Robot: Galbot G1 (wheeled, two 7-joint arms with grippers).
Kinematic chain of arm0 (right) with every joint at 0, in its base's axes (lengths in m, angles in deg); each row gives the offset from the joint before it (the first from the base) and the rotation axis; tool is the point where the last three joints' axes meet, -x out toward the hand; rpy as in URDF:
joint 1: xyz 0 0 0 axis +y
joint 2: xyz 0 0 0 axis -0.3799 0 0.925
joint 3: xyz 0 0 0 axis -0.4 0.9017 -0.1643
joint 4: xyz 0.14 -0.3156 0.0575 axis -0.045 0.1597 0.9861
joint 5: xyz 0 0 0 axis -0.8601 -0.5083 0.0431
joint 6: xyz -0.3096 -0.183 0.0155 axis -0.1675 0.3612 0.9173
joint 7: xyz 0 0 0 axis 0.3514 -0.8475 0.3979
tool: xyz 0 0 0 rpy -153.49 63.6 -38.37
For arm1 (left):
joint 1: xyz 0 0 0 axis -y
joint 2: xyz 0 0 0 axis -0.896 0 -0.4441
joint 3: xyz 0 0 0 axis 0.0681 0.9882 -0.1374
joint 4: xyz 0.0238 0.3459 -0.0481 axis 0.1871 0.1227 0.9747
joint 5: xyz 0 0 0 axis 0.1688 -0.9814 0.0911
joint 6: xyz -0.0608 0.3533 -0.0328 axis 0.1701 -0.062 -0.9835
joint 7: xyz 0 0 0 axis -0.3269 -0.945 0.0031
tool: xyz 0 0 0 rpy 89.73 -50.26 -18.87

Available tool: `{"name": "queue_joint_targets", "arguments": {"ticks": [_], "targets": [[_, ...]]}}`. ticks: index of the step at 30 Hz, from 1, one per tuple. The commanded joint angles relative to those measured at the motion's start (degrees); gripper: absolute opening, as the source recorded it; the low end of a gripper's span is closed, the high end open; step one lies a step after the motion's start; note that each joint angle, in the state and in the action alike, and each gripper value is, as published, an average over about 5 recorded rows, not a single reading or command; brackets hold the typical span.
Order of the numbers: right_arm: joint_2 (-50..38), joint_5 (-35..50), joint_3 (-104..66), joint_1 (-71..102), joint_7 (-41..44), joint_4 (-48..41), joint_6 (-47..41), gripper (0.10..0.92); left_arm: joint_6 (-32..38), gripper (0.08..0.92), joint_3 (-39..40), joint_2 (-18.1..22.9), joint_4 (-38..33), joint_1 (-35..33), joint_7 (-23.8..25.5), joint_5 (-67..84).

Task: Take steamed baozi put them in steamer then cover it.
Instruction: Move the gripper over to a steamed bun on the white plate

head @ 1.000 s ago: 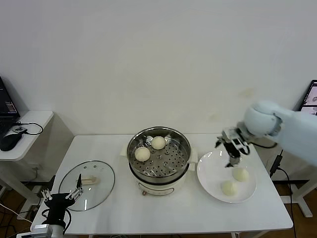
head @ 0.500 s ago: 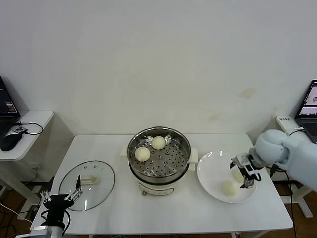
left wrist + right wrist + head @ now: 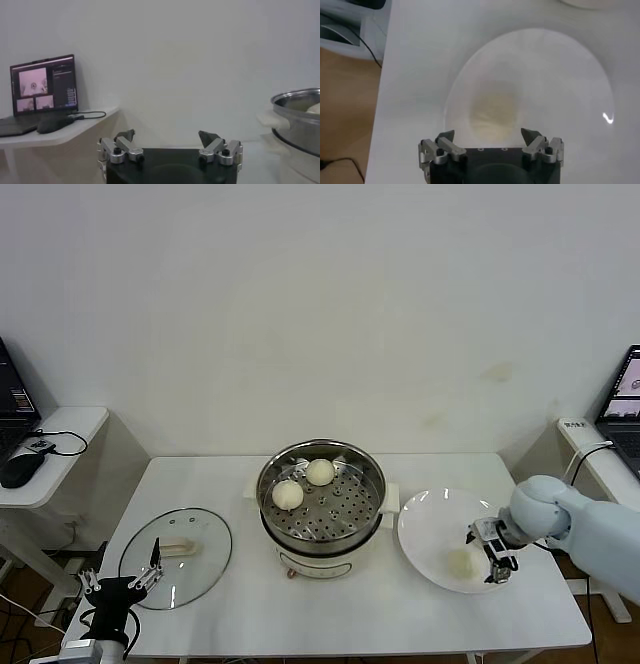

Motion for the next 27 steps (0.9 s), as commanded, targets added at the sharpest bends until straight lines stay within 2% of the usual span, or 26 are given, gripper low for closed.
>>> {"name": "queue_joint_targets", "arguments": {"ticks": [1,9,27], "targets": [[2.9,-0.8,-2.9,3.7,-1.1,-3.6,0.0,0.823,0.0,0.823,0.0,0.0,0.1,0.0,0.0,0.0],[3.7,-0.5,-3.0,4.2,-1.6,-3.9,-1.0,0.789,0.0,0.823,0.1,0.1,0.2,0.2,0.0,0.0],[4.2,0.6,-4.0,3.7,-0.5,-5.3,-1.0,0.620,0.0,0.823,0.1,0.2,0.2,0.2,0.0,0.0]]}}
